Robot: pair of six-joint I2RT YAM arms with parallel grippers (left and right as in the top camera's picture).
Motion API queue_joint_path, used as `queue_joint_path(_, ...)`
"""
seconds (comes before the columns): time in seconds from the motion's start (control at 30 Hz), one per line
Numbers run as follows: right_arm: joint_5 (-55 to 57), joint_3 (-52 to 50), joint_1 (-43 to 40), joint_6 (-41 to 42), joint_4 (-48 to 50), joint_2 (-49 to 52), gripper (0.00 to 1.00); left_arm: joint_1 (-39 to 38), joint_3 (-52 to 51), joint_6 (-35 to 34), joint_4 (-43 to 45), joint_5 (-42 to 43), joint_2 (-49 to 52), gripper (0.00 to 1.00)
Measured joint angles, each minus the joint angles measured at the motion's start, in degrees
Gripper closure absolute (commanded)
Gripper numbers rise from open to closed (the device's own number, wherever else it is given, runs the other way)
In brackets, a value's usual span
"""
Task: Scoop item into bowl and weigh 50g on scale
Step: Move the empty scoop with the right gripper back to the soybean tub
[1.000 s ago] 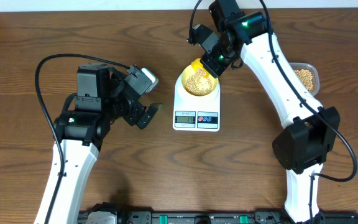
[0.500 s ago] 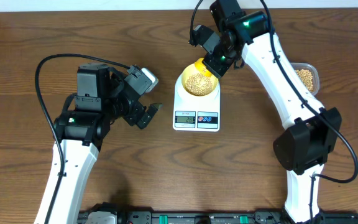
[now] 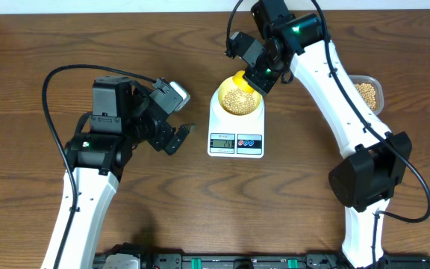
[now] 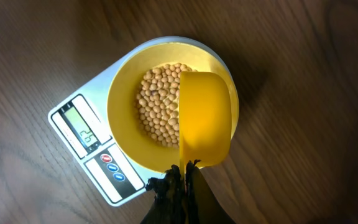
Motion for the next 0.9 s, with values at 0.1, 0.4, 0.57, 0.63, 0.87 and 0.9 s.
queue_joint_path(0.1, 0.0, 0.2, -0.3, 0.8, 0.1, 0.0, 0.99, 0.0, 0.0, 0.0, 0.0, 0.0, 0.0, 0.03)
queue_joint_path(0.4, -2.4, 10.3, -9.5, 5.7, -3.5, -0.1, 0.99, 0.0, 0.0, 0.0, 0.0, 0.0, 0.0, 0.03)
queue_joint_path(0.57, -6.6, 13.7, -18.1, 6.7, -7.1, -0.6, 0.99, 0.0, 0.0, 0.0, 0.0, 0.0, 0.0, 0.03)
queue_joint_path(0.63, -7.6, 14.0, -21.9, 7.1, -8.7, -0.6, 0.99, 0.0, 0.0, 0.0, 0.0, 0.0, 0.0, 0.03)
queue_joint_path(0.87, -8.7, 14.0, -32.4, 8.9, -14.1, -0.6, 0.99, 0.0, 0.0, 0.0, 0.0, 0.0, 0.0, 0.03)
queue_joint_path(0.9, -8.7, 14.0, -33.7, 9.0, -14.9, -0.6, 0.99, 0.0, 0.0, 0.0, 0.0, 0.0, 0.0, 0.03)
